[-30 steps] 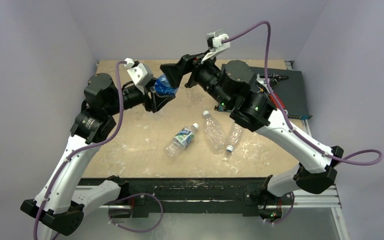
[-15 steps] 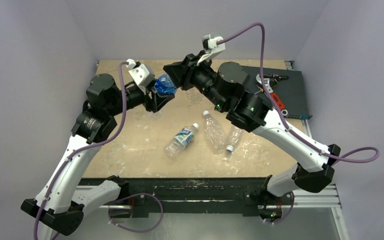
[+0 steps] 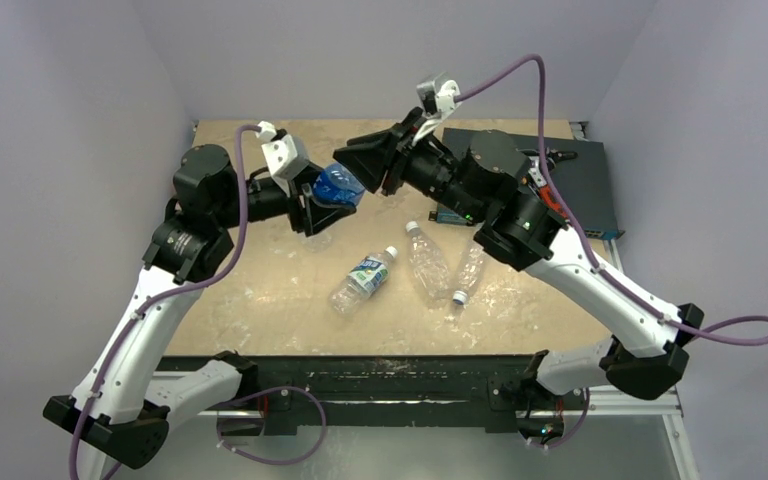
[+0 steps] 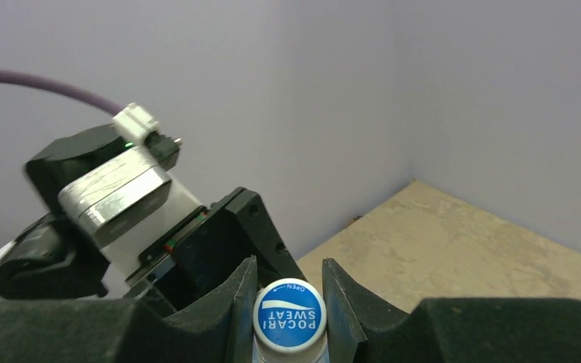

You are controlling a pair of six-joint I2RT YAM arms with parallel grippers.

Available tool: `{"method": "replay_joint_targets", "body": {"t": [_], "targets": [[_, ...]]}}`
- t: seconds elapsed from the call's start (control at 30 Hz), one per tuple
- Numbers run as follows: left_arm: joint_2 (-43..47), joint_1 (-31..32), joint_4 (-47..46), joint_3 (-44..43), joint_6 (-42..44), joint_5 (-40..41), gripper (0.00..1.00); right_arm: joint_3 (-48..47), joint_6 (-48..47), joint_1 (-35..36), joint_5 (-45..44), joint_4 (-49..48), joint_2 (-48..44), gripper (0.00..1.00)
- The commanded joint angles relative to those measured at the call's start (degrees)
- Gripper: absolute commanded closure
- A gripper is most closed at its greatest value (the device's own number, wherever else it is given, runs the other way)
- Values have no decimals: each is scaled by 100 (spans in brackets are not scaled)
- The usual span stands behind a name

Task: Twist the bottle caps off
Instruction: Unscrew the bottle cap from the plastic bottle.

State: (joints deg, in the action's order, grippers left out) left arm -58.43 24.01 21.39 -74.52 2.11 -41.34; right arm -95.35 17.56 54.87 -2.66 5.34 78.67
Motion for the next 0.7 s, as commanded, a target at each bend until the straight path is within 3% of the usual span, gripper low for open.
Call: {"method": "replay_joint_targets", "body": {"t": [0.0, 0.5, 0.53, 0.57, 0.67], "targets": [[-10, 60, 158, -235, -165, -2064, 87, 142, -202, -277, 1653, -1225, -508, 96], [-179, 60, -122, -282, -1024, -3334, 90, 201, -418, -487, 3597, -1113, -529, 97], [-202, 60, -137, -290, -1069, -3364, 90, 189, -472, -495, 3672, -1039, -521, 93], [-204, 60, -135, -299, -1074, -3304, 89, 153, -510, -495, 3590, -941, -497, 82], [-151, 60, -124, -316, -917, -2882, 90, 85, -522, -497, 2966, -729, -469, 36]]}}
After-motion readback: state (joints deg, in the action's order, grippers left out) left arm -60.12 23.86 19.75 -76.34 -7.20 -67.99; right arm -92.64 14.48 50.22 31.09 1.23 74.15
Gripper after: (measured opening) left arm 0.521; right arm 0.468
